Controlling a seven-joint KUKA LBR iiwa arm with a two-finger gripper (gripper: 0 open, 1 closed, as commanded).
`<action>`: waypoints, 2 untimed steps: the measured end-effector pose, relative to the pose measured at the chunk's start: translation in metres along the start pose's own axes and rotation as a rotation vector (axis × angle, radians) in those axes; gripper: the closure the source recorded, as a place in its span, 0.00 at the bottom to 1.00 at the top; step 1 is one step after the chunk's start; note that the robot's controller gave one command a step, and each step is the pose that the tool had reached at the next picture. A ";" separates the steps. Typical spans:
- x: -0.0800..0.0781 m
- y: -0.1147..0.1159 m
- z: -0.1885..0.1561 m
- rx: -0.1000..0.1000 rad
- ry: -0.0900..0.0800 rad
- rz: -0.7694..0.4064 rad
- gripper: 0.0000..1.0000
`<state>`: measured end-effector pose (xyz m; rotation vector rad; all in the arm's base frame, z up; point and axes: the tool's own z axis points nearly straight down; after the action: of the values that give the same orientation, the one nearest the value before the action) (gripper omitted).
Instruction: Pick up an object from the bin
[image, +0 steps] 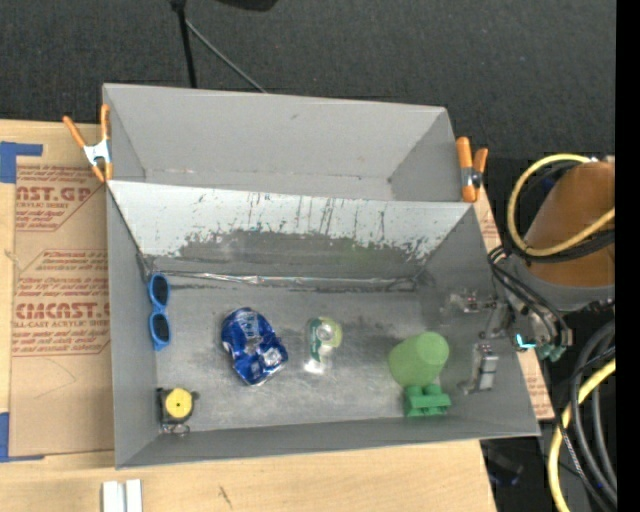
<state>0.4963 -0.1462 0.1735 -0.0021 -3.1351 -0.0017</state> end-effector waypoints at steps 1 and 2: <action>-0.003 0.011 0.099 0.002 -0.016 0.010 0.00; -0.008 0.011 0.095 0.005 -0.033 0.008 1.00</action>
Offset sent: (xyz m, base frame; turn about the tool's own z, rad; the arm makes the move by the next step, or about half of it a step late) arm -0.0015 0.0112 -0.1019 0.0067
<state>0.5033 -0.1349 0.0782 -0.0151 -3.1683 0.0067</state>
